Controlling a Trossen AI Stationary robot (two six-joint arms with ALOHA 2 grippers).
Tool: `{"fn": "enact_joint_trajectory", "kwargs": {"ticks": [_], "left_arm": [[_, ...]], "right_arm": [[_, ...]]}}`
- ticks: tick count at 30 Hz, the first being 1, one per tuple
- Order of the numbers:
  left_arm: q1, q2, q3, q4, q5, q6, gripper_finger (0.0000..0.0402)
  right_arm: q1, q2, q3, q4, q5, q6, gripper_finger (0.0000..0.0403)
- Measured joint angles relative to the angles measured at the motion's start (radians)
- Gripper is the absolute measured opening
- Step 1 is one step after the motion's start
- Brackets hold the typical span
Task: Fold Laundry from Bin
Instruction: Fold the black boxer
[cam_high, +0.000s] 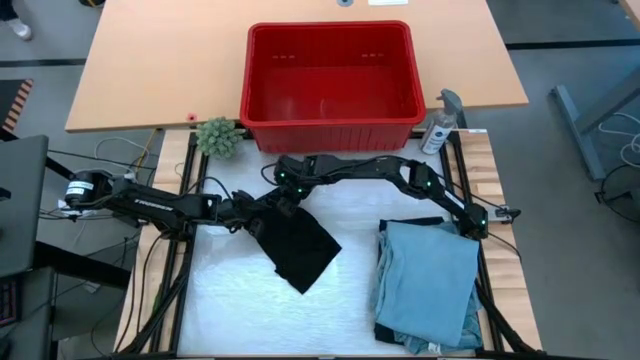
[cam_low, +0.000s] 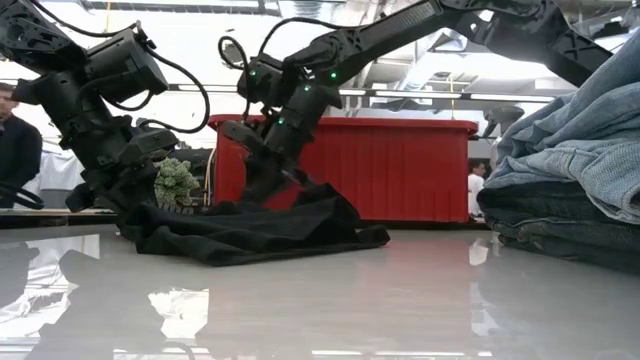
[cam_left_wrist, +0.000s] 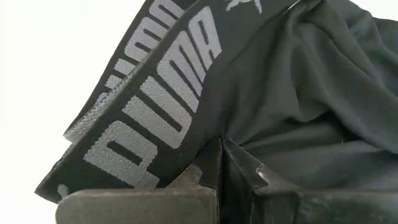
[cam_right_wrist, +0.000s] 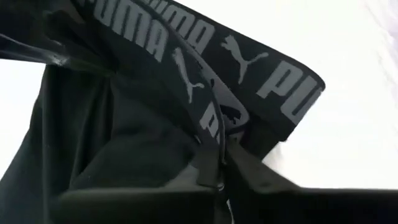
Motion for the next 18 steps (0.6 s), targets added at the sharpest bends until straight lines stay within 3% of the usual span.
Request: {"fn": "enact_joint_trajectory", "kwargs": {"ticks": [2, 13, 18], "left_arm": [[0.000, 0.000, 0.000, 0.000, -0.002, -0.004, 0.0000], [0.000, 0.000, 0.000, 0.000, -0.003, -0.013, 0.0000], [0.000, 0.000, 0.000, 0.000, -0.004, -0.014, 0.0000]], "right_arm": [[0.000, 0.000, 0.003, 0.008, 0.000, -0.010, 0.0023], [-0.038, -0.002, 0.148, 0.003, 0.026, -0.022, 0.0023], [-0.071, 0.002, 0.153, -0.013, 0.025, -0.021, 0.0035]]}}
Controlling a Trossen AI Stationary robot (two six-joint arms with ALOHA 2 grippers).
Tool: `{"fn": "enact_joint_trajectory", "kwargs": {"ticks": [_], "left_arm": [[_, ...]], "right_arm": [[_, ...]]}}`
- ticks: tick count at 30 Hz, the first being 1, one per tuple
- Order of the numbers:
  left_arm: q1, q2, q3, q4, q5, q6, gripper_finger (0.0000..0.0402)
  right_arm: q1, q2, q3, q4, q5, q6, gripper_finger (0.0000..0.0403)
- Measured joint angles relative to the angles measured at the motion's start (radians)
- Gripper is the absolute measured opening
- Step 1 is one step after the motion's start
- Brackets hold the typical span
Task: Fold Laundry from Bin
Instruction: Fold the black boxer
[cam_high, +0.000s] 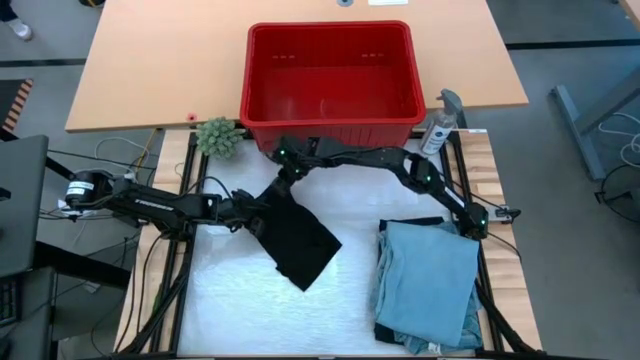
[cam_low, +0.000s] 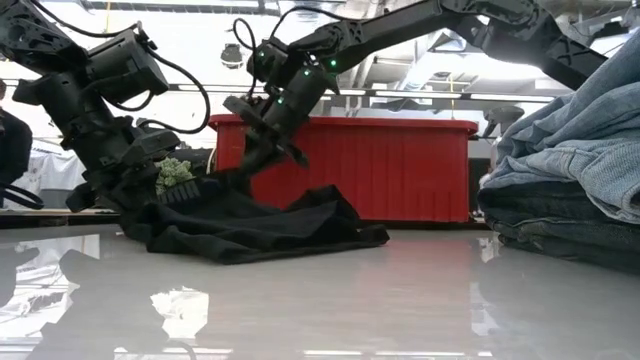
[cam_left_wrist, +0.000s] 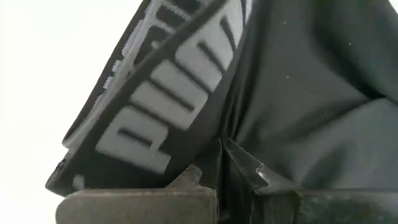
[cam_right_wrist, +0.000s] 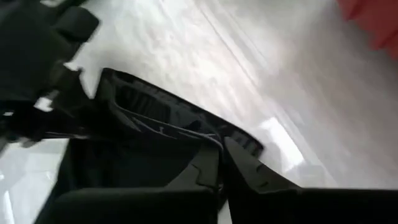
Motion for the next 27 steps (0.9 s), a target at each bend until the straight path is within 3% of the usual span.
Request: {"fn": "enact_joint_trajectory", "kwargs": {"ticks": [12, 17, 20, 23, 27], "left_arm": [[0.000, 0.000, 0.000, -0.001, 0.001, -0.001, 0.0000], [0.000, 0.000, 0.000, -0.001, 0.001, 0.006, 0.0000], [0.000, 0.000, 0.000, -0.001, 0.002, 0.014, 0.0000], [0.000, 0.000, 0.000, -0.001, 0.008, 0.014, 0.0000], [0.000, -0.001, 0.001, 0.000, 0.027, 0.017, 0.0000]], "right_arm": [[-0.061, 0.000, -0.031, -0.005, 0.036, -0.025, 0.0096], [-0.060, -0.057, -0.007, -0.107, -0.219, -0.099, 0.0120], [0.001, -0.126, 0.000, -0.278, -0.225, -0.179, 0.0121], [0.096, -0.153, -0.017, -0.456, -0.127, -0.262, 0.0122], [0.210, -0.184, -0.097, -0.461, -0.120, -0.251, 0.0122]]}}
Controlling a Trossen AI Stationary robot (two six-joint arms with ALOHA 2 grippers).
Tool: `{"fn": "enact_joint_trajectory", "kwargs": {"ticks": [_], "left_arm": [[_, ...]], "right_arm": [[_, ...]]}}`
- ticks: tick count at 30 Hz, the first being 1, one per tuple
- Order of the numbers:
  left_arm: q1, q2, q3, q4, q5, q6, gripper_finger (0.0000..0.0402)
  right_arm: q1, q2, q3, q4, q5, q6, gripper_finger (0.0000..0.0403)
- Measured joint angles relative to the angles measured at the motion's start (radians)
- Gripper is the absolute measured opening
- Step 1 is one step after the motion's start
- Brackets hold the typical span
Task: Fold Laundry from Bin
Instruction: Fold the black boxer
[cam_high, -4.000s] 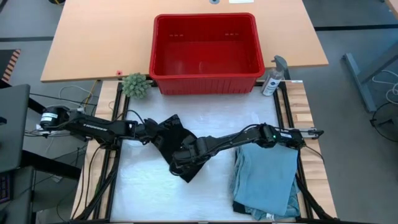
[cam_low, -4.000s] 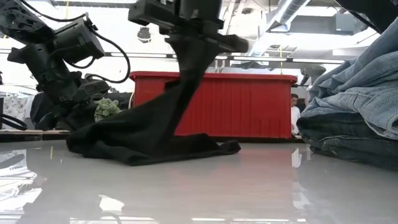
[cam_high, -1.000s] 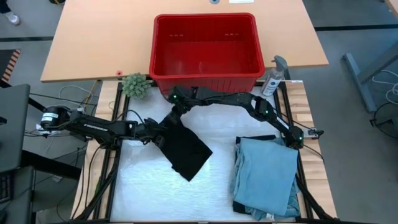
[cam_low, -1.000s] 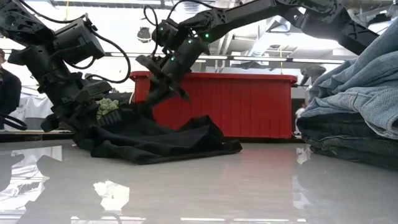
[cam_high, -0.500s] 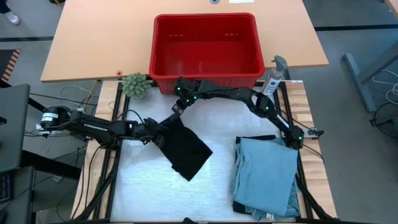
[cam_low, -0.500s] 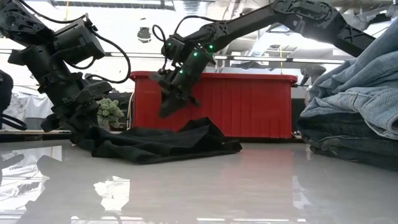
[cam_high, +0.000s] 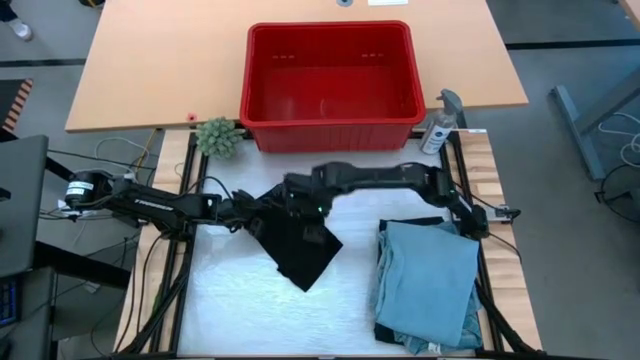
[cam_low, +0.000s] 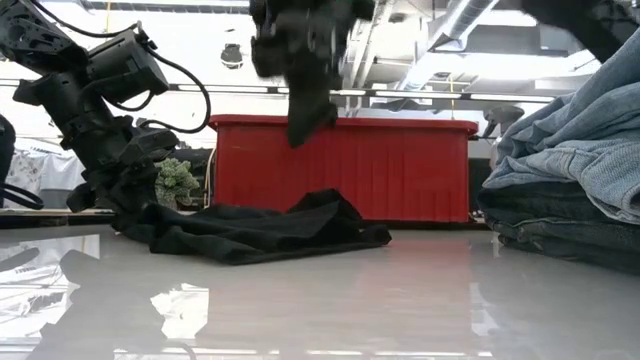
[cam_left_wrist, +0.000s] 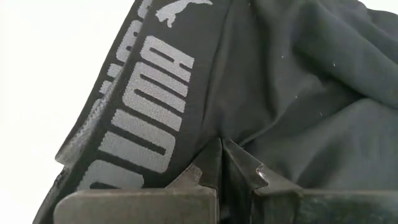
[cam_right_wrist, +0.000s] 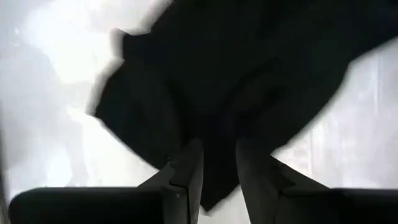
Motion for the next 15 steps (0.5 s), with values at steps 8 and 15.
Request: {"fn": "enact_joint_trajectory", "kwargs": {"ticks": [8, 15], "left_arm": [[0.000, 0.000, 0.000, 0.000, 0.017, 0.021, 0.0000], [0.000, 0.000, 0.000, 0.005, 0.016, 0.041, 0.0000]], "right_arm": [[0.220, -0.082, -0.215, 0.283, 0.062, 0.033, 0.0123], [0.353, -0.098, -0.326, 0.400, 0.149, -0.031, 0.0123]]}}
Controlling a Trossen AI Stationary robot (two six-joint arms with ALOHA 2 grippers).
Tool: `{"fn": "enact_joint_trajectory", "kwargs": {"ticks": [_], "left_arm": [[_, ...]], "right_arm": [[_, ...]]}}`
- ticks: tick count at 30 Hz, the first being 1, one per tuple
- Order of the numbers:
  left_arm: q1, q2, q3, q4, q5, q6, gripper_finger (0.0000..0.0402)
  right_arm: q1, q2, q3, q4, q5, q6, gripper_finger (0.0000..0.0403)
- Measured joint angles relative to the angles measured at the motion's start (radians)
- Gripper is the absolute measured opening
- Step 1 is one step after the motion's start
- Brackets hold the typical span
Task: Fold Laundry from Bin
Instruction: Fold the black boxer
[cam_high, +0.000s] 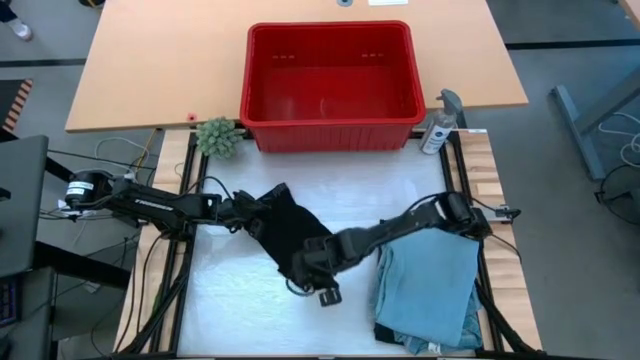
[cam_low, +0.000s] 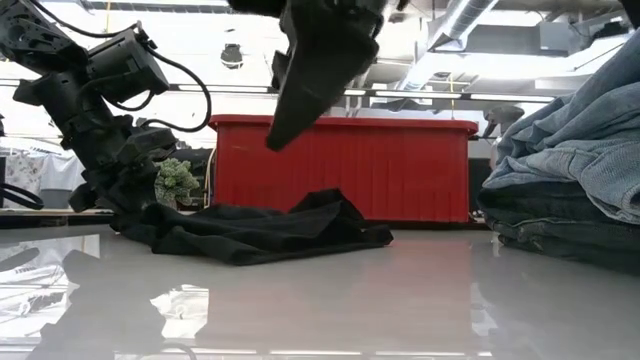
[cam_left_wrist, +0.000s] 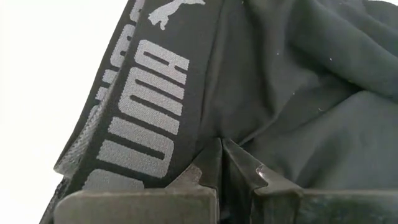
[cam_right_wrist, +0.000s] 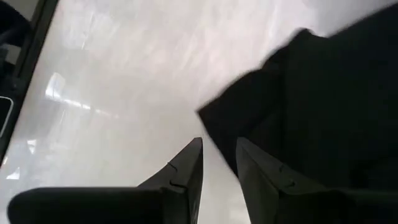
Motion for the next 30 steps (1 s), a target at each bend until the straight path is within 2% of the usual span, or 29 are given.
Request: {"fn": "enact_joint_trajectory", "kwargs": {"ticks": [2, 6, 14, 16, 30], "left_arm": [[0.000, 0.000, -0.001, 0.010, 0.000, 0.012, 0.0000], [0.000, 0.001, -0.001, 0.024, 0.000, 0.014, 0.0000], [-0.001, 0.001, -0.001, 0.036, -0.010, 0.030, 0.0000], [-0.001, 0.001, -0.001, 0.033, -0.017, 0.030, 0.0000], [-0.001, 0.001, -0.001, 0.037, -0.026, 0.029, 0.0000]], "right_arm": [[0.019, 0.002, -0.010, 0.042, 0.023, 0.018, 0.0123], [0.033, 0.000, -0.007, 0.061, 0.136, 0.072, 0.0137], [0.045, 0.056, -0.014, 0.035, 0.149, 0.188, 0.0234], [0.047, 0.070, -0.017, 0.037, 0.155, 0.223, 0.0246], [0.034, 0.124, -0.016, 0.027, 0.216, 0.258, 0.0226]]}}
